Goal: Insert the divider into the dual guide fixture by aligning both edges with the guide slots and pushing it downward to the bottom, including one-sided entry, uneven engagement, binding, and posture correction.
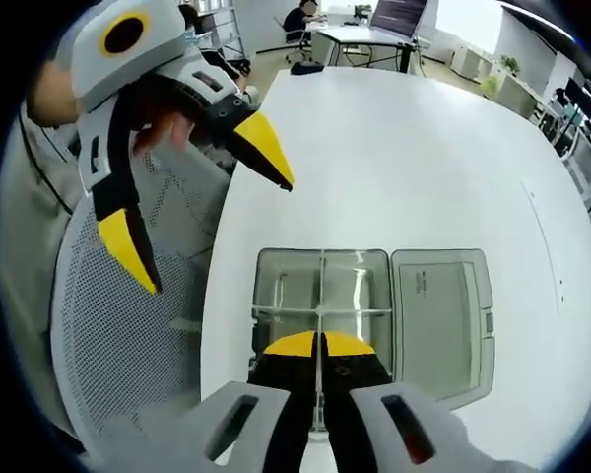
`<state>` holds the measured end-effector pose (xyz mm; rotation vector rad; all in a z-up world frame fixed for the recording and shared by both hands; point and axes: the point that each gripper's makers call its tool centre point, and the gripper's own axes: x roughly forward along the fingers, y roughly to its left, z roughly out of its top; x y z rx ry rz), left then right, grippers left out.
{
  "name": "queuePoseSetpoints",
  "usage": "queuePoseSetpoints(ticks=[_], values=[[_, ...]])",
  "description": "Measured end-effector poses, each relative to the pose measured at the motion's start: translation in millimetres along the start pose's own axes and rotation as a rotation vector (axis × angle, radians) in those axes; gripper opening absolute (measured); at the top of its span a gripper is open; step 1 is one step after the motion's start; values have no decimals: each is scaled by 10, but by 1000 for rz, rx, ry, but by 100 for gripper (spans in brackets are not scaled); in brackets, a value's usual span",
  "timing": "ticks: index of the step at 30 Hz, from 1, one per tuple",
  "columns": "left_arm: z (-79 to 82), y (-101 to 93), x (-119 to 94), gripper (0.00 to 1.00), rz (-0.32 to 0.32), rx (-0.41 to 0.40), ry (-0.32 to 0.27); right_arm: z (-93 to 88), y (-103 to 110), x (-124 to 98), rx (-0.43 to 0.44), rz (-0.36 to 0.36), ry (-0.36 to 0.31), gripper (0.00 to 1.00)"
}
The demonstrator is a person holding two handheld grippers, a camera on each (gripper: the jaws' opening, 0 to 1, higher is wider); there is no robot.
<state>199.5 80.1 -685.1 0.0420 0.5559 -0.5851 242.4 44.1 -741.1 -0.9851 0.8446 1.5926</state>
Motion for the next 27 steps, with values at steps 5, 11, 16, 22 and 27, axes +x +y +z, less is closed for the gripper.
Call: queuePoseSetpoints(ticks=[5, 11, 16, 22, 27], values=[[-15, -7, -9, 57, 1, -2, 3, -10, 11, 17, 4, 0, -6, 0], [-26, -14, -5, 57, 0, -2, 5, -25, 5, 66, -1, -1, 8, 0], [-34, 7, -9, 56, 4, -6, 5, -36, 3, 124, -15, -4, 39, 0], [-31, -9, -7, 56, 2, -6, 7, -70, -2, 172, -24, -5, 48, 0], [-46, -29, -1, 56, -5, -4, 13, -92, -9, 201, -24, -5, 47, 0]])
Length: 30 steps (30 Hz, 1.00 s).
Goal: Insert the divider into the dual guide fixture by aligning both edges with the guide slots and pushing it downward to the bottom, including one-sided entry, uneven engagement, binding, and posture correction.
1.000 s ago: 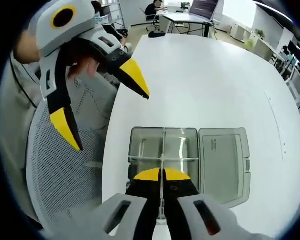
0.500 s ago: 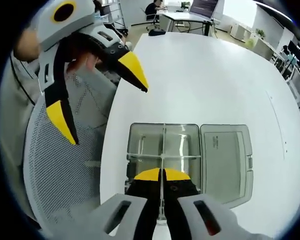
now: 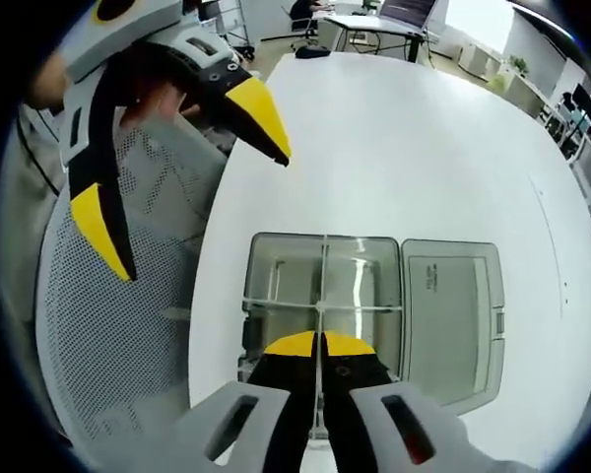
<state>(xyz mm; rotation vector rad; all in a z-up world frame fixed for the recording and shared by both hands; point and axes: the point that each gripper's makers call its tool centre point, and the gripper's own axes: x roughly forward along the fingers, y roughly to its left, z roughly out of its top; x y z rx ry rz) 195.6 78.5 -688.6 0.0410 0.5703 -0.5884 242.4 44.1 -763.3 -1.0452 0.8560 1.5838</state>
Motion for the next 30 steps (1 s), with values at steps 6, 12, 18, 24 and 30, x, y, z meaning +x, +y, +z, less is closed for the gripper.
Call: queuePoseSetpoints(ticks=[6, 12, 18, 24, 30], values=[[-4, 9, -10, 57, 2, -1, 4, -35, 5, 93, -9, -11, 19, 0], [-24, 16, -15, 57, 4, -6, 7, -68, -9, 149, 1, -14, 26, 0], [-53, 9, -10, 57, 2, -10, 14, -74, -6, 192, 1, -19, 27, 0], [-66, 24, -10, 57, 0, -7, 19, -90, -20, 221, 8, -28, 22, 0], [-59, 42, -29, 57, 4, -6, 20, -90, -13, 231, -7, -38, 28, 0]])
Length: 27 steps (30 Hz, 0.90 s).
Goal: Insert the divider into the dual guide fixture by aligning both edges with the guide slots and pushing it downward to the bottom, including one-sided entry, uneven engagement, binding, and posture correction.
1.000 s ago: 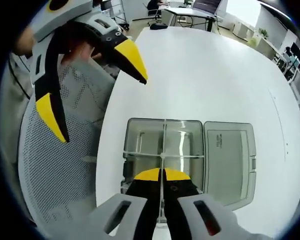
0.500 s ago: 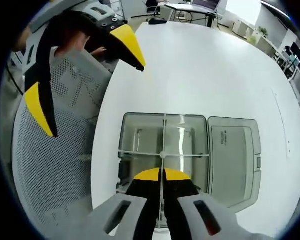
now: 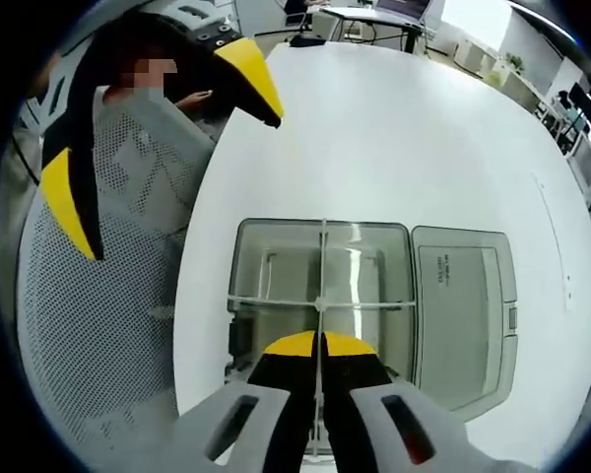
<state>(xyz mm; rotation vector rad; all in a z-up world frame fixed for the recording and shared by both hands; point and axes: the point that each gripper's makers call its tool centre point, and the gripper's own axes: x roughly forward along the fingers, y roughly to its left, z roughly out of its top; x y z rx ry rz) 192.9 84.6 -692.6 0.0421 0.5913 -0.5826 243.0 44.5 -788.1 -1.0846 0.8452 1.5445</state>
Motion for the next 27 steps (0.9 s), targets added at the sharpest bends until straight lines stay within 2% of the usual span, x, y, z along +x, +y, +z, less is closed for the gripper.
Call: queuePoseSetpoints(ticks=[11, 15, 23, 25, 27], values=[[-65, -19, -48, 57, 1, -2, 7, -13, -1, -1, 24, -22, 3, 0], [-92, -17, -89, 57, 6, -4, 7, -31, 5, -24, 45, -37, -16, 9], [-162, -29, -153, 58, 13, -6, 17, -10, 0, -178, 146, -76, -116, 16], [-181, -20, -161, 59, 16, -5, 18, 24, 12, -233, 170, -84, -167, 18], [-182, -10, -170, 60, 21, -9, 15, -10, 21, -282, 184, -95, -170, 19]])
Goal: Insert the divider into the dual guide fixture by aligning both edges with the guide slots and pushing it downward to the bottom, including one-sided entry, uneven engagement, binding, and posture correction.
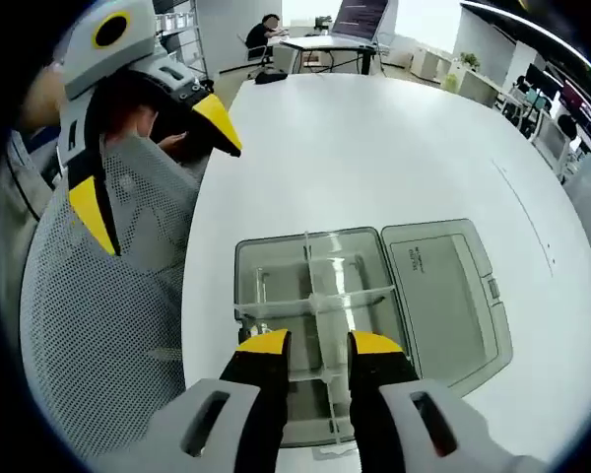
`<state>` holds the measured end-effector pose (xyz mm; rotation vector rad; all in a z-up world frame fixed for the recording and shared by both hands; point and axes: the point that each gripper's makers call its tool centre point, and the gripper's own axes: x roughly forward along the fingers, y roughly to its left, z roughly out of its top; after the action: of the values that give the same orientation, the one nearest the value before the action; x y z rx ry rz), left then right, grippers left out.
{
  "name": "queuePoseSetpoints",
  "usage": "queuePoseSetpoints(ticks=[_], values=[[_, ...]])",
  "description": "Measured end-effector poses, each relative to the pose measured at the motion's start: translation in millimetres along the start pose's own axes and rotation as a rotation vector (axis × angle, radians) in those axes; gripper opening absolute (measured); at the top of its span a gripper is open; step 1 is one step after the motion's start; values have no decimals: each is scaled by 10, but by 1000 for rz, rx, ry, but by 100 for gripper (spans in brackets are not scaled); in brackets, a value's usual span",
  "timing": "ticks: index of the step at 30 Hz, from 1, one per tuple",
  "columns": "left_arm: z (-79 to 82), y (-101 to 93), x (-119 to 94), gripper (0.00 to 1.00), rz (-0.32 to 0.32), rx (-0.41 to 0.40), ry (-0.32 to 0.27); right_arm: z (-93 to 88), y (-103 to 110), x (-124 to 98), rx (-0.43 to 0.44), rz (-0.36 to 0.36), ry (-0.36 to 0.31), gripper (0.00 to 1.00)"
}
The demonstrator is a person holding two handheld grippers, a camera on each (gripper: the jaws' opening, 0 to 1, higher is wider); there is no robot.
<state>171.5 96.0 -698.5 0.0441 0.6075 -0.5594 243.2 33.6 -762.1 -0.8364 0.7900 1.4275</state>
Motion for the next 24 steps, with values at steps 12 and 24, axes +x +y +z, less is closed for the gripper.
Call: queuePoseSetpoints(ticks=[12, 24], values=[[5, 61, -131, 66, 44, -14, -20, 44, 104, -293, 154, -79, -166, 29], [1, 167, -190, 76, 104, -58, -41, -51, 181, -645, 318, -168, -312, 42]])
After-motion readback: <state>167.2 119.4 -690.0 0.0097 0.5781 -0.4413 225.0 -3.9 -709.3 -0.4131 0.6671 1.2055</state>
